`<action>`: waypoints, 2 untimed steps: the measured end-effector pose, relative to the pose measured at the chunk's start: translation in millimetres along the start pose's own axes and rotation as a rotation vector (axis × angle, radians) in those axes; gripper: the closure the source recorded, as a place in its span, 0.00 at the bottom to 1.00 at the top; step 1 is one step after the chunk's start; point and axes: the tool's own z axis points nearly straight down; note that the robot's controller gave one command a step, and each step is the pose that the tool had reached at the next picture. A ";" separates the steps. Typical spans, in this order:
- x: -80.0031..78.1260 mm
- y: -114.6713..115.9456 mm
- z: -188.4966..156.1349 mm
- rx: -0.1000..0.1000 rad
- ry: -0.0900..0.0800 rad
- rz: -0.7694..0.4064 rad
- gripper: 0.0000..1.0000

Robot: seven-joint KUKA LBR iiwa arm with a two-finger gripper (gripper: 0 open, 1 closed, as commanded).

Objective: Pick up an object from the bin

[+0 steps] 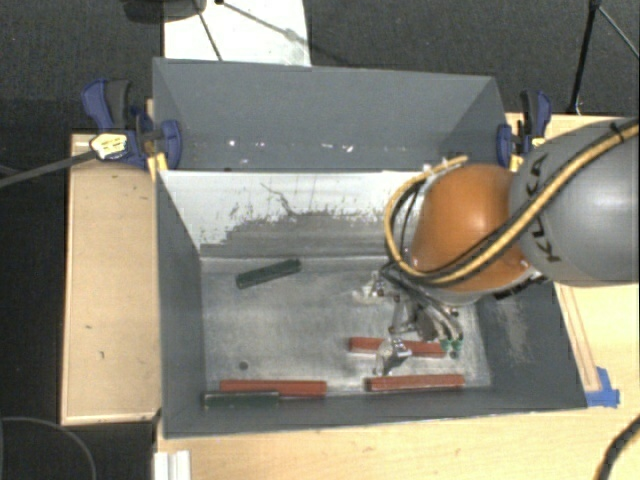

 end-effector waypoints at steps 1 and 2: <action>-3.0 -42.1 -11.5 0.000 0.004 0.181 0.00; 19.1 -38.1 -4.2 0.000 0.005 0.043 0.00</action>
Offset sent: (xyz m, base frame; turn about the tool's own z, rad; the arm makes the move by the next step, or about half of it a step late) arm -0.0143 -0.0400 0.0042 0.0444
